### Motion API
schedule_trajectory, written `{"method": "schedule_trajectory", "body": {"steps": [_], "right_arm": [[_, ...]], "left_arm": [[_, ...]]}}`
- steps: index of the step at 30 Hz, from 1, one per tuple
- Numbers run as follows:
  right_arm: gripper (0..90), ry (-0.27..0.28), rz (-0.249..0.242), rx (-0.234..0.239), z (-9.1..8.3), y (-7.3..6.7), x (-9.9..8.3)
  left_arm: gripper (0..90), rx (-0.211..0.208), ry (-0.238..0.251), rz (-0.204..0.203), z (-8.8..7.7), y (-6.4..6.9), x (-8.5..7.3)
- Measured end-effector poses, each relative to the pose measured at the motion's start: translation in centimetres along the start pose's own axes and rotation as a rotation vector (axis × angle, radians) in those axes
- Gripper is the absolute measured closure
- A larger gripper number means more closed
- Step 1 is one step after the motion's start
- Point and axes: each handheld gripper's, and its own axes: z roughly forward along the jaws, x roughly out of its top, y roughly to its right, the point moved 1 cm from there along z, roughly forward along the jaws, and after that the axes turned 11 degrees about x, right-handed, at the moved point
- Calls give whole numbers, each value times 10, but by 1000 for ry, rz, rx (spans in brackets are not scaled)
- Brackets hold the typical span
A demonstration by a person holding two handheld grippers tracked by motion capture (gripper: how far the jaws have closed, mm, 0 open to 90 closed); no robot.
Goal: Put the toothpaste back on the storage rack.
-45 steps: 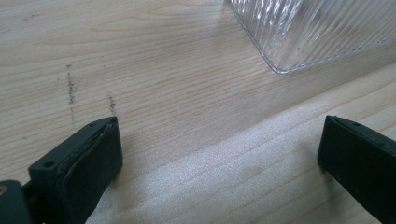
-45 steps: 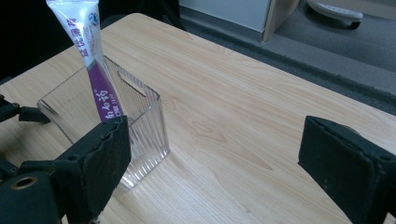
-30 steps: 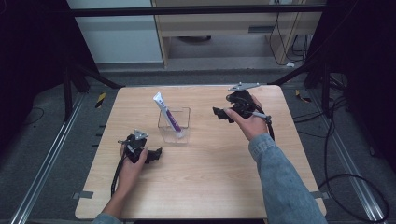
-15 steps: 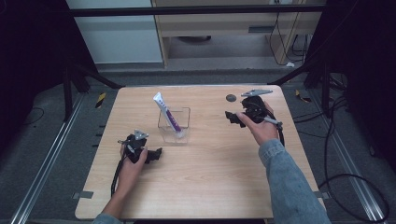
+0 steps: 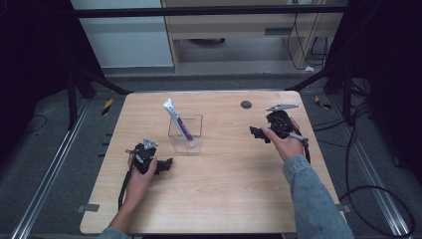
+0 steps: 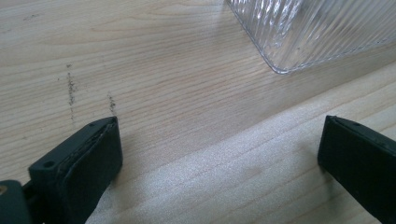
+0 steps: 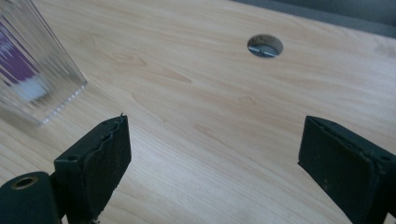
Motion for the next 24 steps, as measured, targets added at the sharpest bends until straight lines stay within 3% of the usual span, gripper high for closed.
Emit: {"method": "schedule_trajectory", "body": {"steps": [14, 20, 24], "right_arm": [[109, -86, 70, -25, 21, 23, -47], [140, -69, 131, -89, 28, 39, -62], [140, -76, 142, -147, 35, 45, -74]], "left_arm": [[0, 0, 0, 0, 0, 0, 0], [0, 0, 0, 0, 0, 0, 0], [0, 0, 0, 0, 0, 0, 0]]}}
